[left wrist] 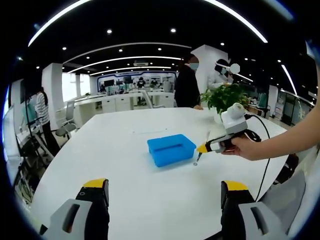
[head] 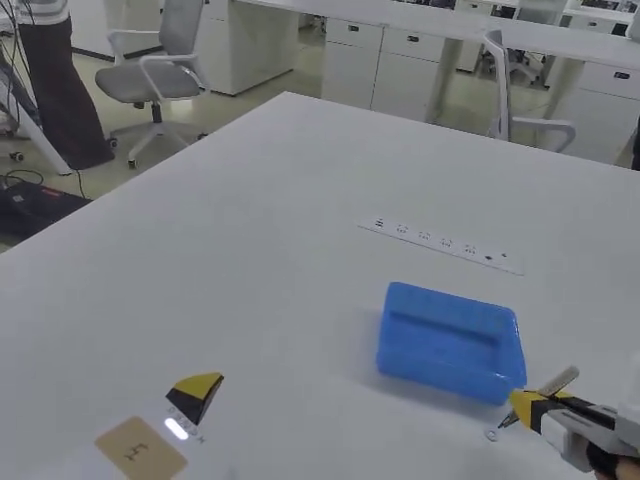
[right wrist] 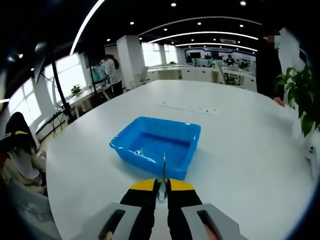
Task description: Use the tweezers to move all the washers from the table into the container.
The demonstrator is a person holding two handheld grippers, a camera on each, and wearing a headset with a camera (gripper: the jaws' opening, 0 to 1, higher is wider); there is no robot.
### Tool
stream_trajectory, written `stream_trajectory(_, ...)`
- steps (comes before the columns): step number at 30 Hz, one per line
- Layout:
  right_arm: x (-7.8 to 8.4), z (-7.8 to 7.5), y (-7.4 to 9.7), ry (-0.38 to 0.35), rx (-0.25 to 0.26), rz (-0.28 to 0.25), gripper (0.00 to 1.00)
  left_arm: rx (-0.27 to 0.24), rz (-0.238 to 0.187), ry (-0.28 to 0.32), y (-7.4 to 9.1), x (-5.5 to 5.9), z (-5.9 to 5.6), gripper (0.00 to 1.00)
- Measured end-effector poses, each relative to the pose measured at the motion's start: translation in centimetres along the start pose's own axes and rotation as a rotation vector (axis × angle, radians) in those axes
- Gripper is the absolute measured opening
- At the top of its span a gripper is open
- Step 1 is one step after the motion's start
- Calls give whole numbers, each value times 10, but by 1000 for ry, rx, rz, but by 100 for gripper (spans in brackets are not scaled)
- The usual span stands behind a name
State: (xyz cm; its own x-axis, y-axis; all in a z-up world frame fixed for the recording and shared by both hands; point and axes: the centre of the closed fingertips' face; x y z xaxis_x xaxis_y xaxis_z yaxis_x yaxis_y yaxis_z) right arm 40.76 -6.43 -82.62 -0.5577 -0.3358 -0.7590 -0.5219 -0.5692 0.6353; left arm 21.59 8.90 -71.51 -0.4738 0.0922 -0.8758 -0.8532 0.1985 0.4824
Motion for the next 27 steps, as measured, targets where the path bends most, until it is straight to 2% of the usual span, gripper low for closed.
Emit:
stream_trajectory(6,6,-7,-7,-4,16,18,4,-10,5,2,1,3,2,95)
stream_trajectory(13,3,-9,-11,-16,27,12,4,-13,5,9,2,5,3,95)
stream_trajectory(21,1,-1,-15,-7,19,15,1,-16,3,10,2,4,6,95)
stream_trajectory(23,-1,2,-12,16,17,5,1,-16,4,7,2,4,7,94)
stream_trajectory(25,-1,7,-9,16,-5,4,1,-12,3,7,1,3,6,94)
stream_trajectory(27,-4,13,-4,33,-15,-10,1,12,-1,20,-4,-1,4,92)
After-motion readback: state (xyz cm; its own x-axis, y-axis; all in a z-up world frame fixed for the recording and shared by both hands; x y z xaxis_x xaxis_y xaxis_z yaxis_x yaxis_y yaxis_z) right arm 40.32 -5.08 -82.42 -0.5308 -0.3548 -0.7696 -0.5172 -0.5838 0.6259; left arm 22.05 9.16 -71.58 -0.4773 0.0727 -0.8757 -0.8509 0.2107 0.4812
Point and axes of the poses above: the centre of the closed fingertips' face, and the gripper's own axes: y roughly backward along the fingers, z roughly to its left, x roughly out of its underside, and after that the axes turned 3 degrees about z, right-handed
